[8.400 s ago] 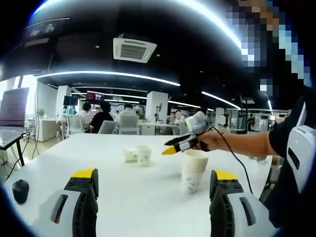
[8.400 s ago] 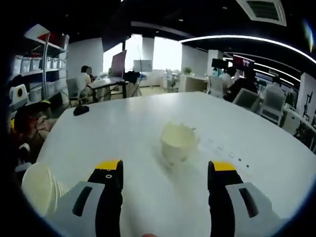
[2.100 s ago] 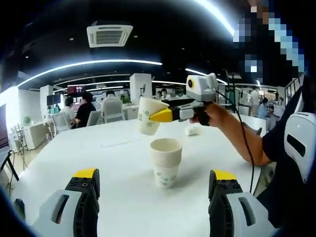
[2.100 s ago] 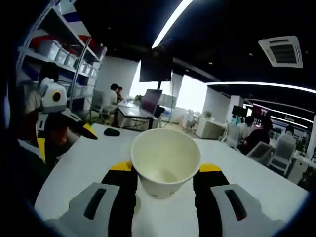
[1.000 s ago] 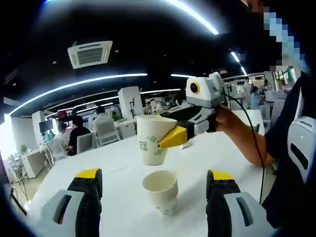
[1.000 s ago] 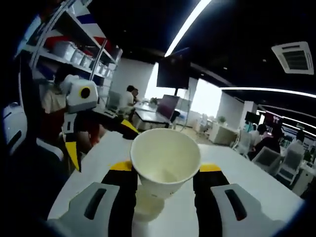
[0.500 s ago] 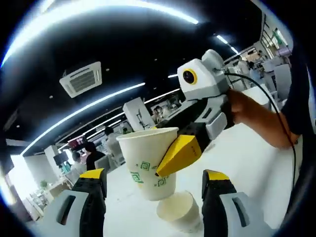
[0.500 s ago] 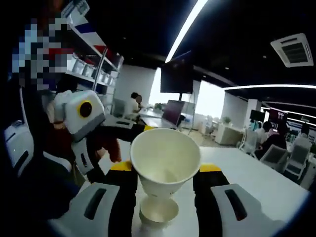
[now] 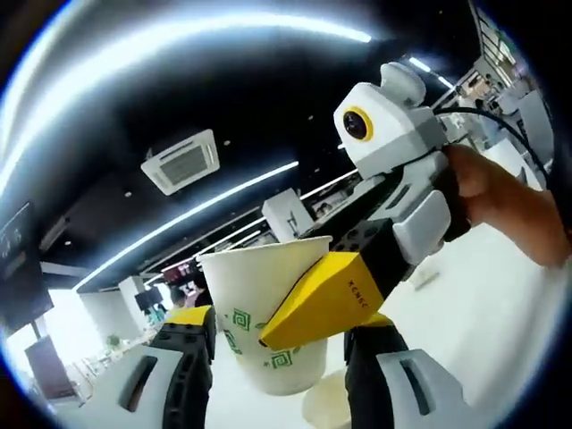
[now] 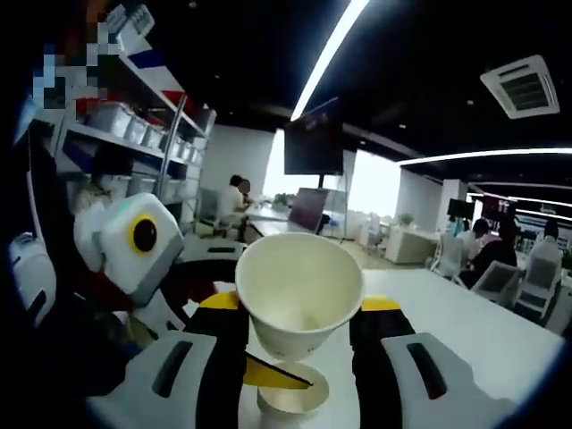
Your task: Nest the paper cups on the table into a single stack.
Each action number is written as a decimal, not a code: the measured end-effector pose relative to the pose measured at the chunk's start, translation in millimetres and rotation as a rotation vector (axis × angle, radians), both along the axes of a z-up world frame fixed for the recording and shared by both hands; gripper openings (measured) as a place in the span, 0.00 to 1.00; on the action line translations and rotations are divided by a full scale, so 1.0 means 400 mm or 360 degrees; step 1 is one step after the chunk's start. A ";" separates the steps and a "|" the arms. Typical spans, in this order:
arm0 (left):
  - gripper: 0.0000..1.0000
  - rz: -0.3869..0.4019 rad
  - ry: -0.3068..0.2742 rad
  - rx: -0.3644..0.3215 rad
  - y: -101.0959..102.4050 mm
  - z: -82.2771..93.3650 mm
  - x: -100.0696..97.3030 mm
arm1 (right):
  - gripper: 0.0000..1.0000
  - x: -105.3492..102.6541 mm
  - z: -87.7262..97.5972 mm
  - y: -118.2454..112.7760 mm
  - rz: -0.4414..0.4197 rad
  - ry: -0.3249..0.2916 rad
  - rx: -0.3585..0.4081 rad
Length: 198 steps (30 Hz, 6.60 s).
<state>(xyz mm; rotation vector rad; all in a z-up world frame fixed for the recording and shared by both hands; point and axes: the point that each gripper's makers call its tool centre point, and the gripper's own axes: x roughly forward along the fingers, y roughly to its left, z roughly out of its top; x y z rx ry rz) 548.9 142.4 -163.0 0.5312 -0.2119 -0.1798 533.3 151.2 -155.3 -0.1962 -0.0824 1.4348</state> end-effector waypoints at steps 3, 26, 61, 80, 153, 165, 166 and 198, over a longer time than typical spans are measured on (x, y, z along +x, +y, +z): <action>0.58 0.0010 -0.0024 -0.0002 -0.003 0.008 0.000 | 0.47 -0.003 0.000 0.001 0.0000 -0.0003 -0.0001; 0.52 0.0018 -0.0058 -0.0019 0.005 0.013 -0.004 | 0.49 -0.014 -0.011 0.007 0.0027 -0.0013 -0.0027; 0.51 -0.0486 0.0285 -0.1011 0.071 0.029 -0.018 | 0.47 0.016 -0.012 -0.067 0.0174 -0.0036 -0.0046; 0.51 -0.0572 0.0285 -0.1065 0.033 0.048 -0.016 | 0.47 -0.044 -0.054 -0.014 0.0345 0.0033 -0.0070; 0.46 -0.0584 0.0309 -0.0848 0.031 -0.069 0.000 | 0.24 0.055 -0.115 -0.076 0.0161 -0.0107 -0.0288; 0.46 -0.0570 0.0303 -0.0811 0.035 -0.103 0.019 | 0.23 0.062 -0.135 -0.077 0.0140 -0.0120 -0.0339; 0.46 -0.0570 0.0301 -0.0808 0.030 -0.107 0.016 | 0.23 0.062 -0.136 -0.077 0.0139 -0.0119 -0.0341; 0.66 -0.0530 0.0509 -0.0804 0.028 -0.236 0.017 | 0.22 0.061 -0.230 -0.092 0.0162 -0.0229 -0.0629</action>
